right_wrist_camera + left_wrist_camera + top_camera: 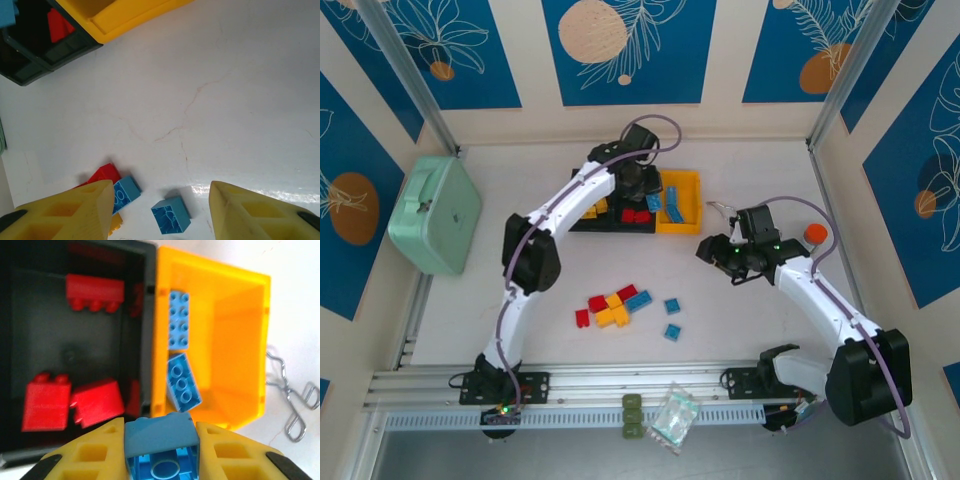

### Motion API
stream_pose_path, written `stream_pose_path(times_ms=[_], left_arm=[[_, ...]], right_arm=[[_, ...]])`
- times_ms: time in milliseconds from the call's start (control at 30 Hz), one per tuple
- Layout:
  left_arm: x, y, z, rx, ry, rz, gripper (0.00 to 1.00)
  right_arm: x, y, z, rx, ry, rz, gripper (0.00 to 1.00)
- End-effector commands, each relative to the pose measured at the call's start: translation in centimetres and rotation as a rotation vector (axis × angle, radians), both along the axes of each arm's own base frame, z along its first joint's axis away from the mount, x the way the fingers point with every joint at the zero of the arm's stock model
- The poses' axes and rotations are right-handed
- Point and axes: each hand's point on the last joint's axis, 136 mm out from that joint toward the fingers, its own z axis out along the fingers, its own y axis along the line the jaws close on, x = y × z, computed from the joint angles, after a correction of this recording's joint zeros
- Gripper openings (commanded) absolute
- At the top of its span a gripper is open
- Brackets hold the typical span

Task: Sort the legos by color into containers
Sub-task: Place the lego in the container.

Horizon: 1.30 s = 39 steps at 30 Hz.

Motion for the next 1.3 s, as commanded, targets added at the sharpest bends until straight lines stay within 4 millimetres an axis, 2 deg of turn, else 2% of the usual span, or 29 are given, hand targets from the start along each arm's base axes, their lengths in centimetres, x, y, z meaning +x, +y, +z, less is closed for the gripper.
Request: stream_pose_path(times_ms=[0, 233, 433, 567, 667, 767, 833, 1067, 1267], left_arm=[[0.1, -1.7, -0.3, 0.047, -0.032, -0.063, 0.28], [2.9, -5.4, -0.7, -0.014, -0.167, -0.091, 0.31], [3.8, -8.2, -0.9, -0.04, -0.246, -0.124, 0.34], [4.2, -9.1, -1.7, -0.041, -0.27, -0.127, 0.35], [4.2, -9.2, -2.3, -0.039, -0.264, -0.127, 0.39], [4.0, -9.3, -2.0, -0.044, -0.262, -0.134, 0.49], [3.8, -9.2, -1.2, -0.041, -0.272, -0.137, 0.54], [2.4, -8.0, 2.3, -0.012, -0.303, -0.152, 0.56], [-1.4, -6.3, 5.3, -0.041, -0.29, -0.236, 0.6]], right_arm=[[-0.7, -0.3, -0.2, 0.008, 0.009, -0.019, 0.53], [-1.1, -0.8, -0.3, 0.006, 0.011, -0.035, 0.53], [-1.4, -1.5, -0.2, 0.002, 0.01, -0.057, 0.53], [-1.6, -1.9, 0.1, 0.002, 0.003, -0.07, 0.53], [-1.7, -2.1, 0.3, 0.002, -0.003, -0.077, 0.53], [-1.8, -2.3, 0.3, 0.001, -0.01, -0.081, 0.54], [-1.8, -2.3, 0.4, 0.003, -0.011, -0.081, 0.54], [-1.5, -2.2, 1.0, -0.001, -0.031, -0.064, 0.54], [-1.6, -1.3, 1.6, -0.024, -0.051, 0.006, 0.54]])
